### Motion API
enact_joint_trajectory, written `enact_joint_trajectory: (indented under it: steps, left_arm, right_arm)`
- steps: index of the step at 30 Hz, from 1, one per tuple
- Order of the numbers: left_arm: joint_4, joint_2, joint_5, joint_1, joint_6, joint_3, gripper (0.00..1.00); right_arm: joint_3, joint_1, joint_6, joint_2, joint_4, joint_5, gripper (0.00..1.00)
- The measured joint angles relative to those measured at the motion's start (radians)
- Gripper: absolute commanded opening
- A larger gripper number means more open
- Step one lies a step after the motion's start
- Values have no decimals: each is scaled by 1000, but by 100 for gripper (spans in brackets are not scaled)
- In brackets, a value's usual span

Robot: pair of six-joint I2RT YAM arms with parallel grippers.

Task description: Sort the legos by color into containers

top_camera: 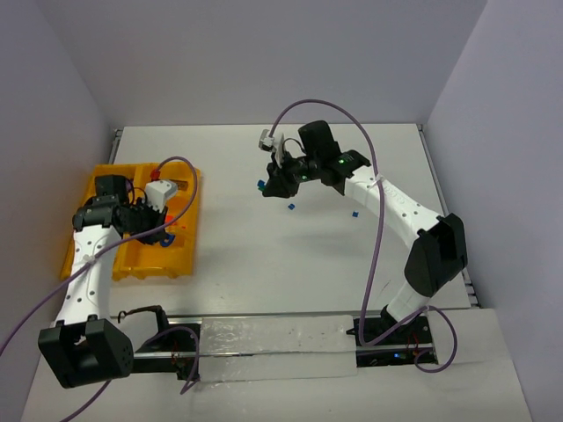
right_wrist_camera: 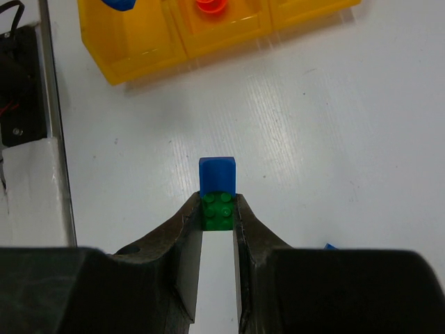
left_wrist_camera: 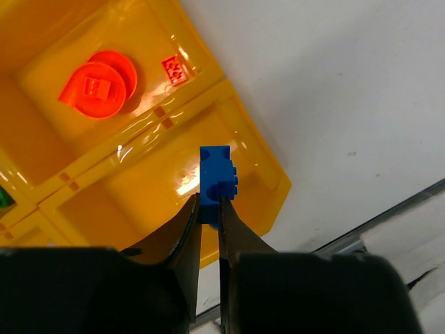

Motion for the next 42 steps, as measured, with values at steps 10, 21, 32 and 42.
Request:
enact_joint_trajectory:
  steps: [10,21,32,42]
  left_arm:
    - [23,-11,-137,5,33,-92,17]
    - [70,-37,-191,11,34,-144,56]
    - [74,-121,260,71,99,-5,59]
    - [717,-38,666,-135,-427,-31,55]
  right_arm:
    - [0,-6,-7,1,-24,-4,0]
    - [5,-6,-16,3,-37,-19,0]
    - [100,-9,-211,77,-218,-166,0]
    - [267,-9,-415,169,-363,-317,0]
